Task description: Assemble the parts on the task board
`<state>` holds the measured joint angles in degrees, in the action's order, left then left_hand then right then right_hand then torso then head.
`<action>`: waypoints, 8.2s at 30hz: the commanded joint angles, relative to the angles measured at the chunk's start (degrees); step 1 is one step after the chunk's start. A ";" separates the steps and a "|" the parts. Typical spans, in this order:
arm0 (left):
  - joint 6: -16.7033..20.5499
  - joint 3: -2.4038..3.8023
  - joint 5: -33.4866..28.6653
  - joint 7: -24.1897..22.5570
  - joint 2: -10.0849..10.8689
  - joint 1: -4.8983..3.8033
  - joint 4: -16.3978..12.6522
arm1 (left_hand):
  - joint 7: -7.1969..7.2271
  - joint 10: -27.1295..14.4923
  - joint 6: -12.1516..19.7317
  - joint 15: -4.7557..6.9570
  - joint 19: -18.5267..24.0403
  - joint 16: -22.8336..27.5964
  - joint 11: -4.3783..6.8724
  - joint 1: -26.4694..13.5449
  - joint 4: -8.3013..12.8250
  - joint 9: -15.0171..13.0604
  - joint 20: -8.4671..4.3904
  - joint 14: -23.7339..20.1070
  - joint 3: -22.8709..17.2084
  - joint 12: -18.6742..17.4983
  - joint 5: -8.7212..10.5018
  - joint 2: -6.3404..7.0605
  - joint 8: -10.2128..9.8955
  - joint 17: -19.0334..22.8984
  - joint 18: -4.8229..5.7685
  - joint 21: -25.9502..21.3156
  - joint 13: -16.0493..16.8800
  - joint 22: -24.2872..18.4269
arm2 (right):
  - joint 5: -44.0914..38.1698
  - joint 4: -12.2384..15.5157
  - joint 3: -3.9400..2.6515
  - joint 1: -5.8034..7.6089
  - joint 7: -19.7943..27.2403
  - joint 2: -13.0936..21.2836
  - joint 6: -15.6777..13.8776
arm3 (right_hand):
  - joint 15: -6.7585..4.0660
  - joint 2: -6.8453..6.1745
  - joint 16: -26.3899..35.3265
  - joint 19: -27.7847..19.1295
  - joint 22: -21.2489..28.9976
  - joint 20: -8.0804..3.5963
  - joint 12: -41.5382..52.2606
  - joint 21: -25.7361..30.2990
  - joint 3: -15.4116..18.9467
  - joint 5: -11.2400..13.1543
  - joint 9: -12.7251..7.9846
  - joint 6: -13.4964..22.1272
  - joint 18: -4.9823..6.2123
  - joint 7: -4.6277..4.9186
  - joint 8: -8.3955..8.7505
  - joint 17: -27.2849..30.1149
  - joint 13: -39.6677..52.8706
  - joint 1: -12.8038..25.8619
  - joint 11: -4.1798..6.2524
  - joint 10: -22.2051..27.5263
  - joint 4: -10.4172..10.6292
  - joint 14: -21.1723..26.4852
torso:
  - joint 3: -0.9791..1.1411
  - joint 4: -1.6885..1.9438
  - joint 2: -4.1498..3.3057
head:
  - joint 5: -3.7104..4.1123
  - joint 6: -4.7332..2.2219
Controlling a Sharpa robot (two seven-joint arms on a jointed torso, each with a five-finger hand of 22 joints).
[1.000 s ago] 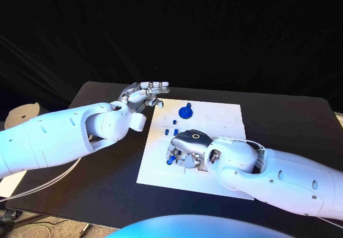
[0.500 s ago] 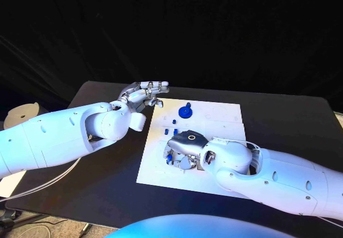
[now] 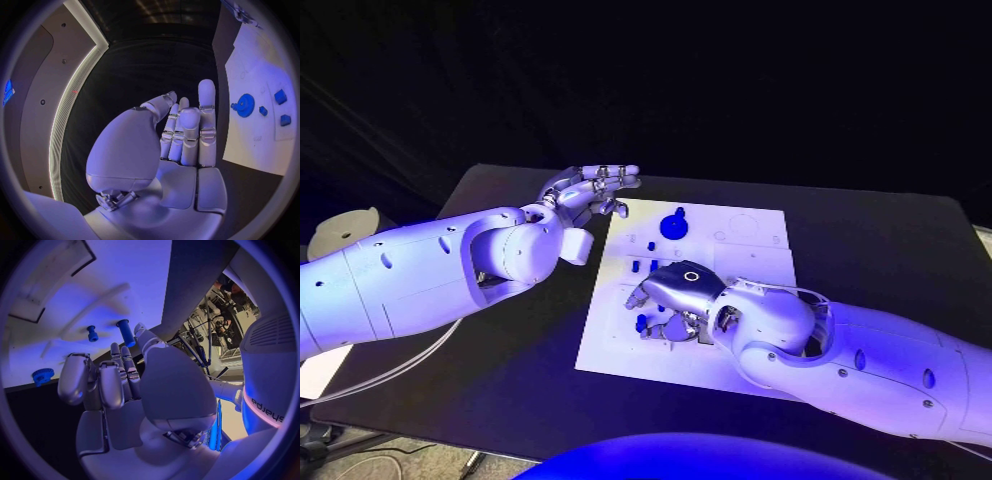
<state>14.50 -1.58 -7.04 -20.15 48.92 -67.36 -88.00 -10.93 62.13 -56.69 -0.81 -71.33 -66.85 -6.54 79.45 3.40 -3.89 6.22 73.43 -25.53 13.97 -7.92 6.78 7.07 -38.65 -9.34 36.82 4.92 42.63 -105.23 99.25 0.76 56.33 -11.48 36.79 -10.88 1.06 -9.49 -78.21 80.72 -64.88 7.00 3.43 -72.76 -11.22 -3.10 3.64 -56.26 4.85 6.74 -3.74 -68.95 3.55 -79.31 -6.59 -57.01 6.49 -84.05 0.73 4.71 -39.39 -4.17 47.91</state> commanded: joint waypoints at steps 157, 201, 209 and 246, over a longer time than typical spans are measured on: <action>-2.38 -0.69 0.42 0.74 0.79 -0.01 -0.97 | -0.22 -0.78 0.68 -0.46 0.14 -0.28 -0.08 -0.29 0.50 -0.03 0.44 -0.43 0.19 0.68 0.06 -0.26 0.43 0.39 -1.07 -0.09 -0.15 0.11 | 24.09 9.91 -1.00 -2.34 -23.44 16.31 -7.97 | -6.82 9.87 -10.06 6.09 -17.16 -6.61 71.76 -11.82 23.90 -1.64 13.77 -11.37 -2.90 -4.66 -10.43 -17.44 77.53 17.95 8.75 -29.28 10.22 -5.26 | -0.69 -2.21 0.81 | 4.80 -0.88; -2.56 -0.70 0.42 0.87 1.14 -0.01 -1.12 | -0.25 -0.86 0.74 -0.48 0.16 -0.28 -0.10 -0.34 0.51 -0.03 0.45 -0.46 0.21 0.75 0.07 -0.26 0.46 0.44 -1.06 -0.09 -0.16 0.12 | 25.14 14.35 -1.09 -1.66 -17.02 26.80 -12.36 | -5.52 10.81 -9.77 5.80 -16.71 -5.60 70.75 -11.29 21.07 -7.83 14.55 -6.71 -2.79 -2.63 -6.60 -17.02 77.71 5.06 7.11 -28.90 3.27 -5.17 | -0.72 -2.35 0.87 | 5.63 -1.21; -2.76 -0.72 0.42 0.91 1.14 -0.01 -1.39 | -0.25 -0.86 0.74 -0.48 0.16 -0.28 -0.10 -0.34 0.51 -0.03 0.45 -0.46 0.21 0.75 0.07 -0.26 0.46 0.44 -1.06 -0.09 -0.16 0.12 | 19.05 14.45 -0.96 -1.53 -19.26 30.81 -9.95 | -5.38 11.31 -9.81 5.86 -16.89 -5.35 70.94 -11.41 20.92 -9.43 14.12 -7.29 -2.81 -2.60 -6.18 -17.10 77.88 4.70 7.05 -28.95 3.13 -5.18 | -0.58 -2.46 0.83 | 6.57 -1.54; -3.42 -0.80 0.64 1.14 1.06 0.02 -1.31 | -0.26 -0.96 0.81 -0.50 0.19 -0.28 -0.12 -0.39 0.54 -0.03 0.47 -0.51 0.22 0.89 0.07 -0.29 0.53 0.53 -1.06 -0.09 -0.17 0.14 | 9.85 11.45 -0.48 -3.41 -22.09 28.97 0.75 | -6.18 11.44 -9.91 6.01 -17.33 -5.87 71.60 -11.65 21.19 -8.89 14.34 -11.05 -2.90 -3.93 -6.72 -17.38 78.42 4.52 8.12 -29.28 3.31 -5.23 | -0.53 -2.30 0.76 | 6.68 -1.27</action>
<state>12.31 -2.41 -6.70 -18.85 50.06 -67.33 -89.23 -11.34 61.52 -56.28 -1.15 -71.13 -66.85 -6.75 79.45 3.56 -3.88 6.43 73.08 -25.37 14.62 -7.92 6.79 7.26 -38.18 -9.33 36.82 4.83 42.70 -93.46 110.76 0.19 53.14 -33.18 65.91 -13.51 -4.77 2.04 -88.09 84.00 -74.91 1.26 74.86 -84.32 10.03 -12.31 18.01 -66.86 3.05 2.73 -10.19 -74.91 83.26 -74.57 0.59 -83.62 10.11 -83.93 0.15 2.46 -38.62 2.62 46.64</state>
